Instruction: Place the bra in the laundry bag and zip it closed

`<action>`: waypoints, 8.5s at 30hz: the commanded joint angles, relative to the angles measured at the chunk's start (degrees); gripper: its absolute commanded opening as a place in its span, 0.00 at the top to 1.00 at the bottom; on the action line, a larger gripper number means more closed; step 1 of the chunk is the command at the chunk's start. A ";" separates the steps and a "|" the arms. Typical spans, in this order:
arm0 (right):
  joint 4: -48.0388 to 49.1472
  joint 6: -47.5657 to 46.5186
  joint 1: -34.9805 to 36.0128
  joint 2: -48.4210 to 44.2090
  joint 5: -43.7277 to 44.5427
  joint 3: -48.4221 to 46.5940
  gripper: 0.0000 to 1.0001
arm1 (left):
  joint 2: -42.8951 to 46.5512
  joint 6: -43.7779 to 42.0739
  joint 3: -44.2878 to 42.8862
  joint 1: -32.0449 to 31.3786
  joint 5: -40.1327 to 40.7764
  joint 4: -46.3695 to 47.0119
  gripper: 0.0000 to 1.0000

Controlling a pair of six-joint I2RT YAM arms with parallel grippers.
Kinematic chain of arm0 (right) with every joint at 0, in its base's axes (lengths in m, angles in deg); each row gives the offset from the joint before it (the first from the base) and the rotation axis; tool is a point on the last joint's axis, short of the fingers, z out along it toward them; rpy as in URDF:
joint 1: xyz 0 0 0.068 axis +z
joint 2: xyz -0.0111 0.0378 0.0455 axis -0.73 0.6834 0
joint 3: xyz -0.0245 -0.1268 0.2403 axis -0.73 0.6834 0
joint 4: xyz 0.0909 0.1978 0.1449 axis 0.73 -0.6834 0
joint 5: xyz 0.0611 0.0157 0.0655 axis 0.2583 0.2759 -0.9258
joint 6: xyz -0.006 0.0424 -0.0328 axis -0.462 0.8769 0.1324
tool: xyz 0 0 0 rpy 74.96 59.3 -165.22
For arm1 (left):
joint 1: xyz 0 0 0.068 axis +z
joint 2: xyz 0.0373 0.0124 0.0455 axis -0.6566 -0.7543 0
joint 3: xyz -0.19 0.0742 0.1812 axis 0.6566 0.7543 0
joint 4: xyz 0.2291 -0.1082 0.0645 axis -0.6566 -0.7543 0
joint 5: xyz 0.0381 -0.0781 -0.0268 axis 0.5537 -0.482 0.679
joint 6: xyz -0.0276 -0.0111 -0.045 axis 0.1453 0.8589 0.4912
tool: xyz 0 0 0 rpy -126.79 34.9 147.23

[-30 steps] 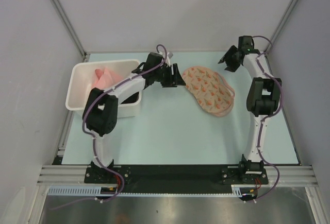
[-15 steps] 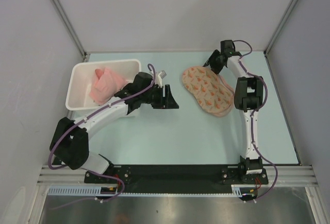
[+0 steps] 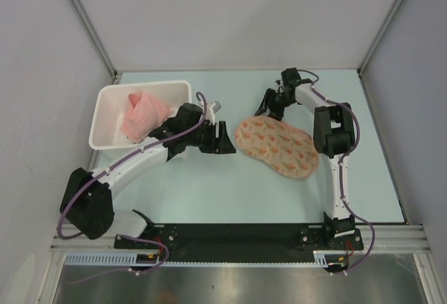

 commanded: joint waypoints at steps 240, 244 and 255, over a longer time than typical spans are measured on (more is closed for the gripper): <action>10.68 8.56 -10.30 -57.38 -0.36 66.65 0.28 | -30.62 3.04 -8.35 -22.98 3.71 28.09 1.00; 21.59 19.13 -7.76 -65.33 -2.23 77.41 0.30 | -32.12 3.75 -9.94 -22.89 2.12 28.17 1.00; 31.09 21.18 -5.91 -60.51 2.26 81.29 0.61 | -31.33 3.66 -8.71 -22.71 -0.16 29.49 1.00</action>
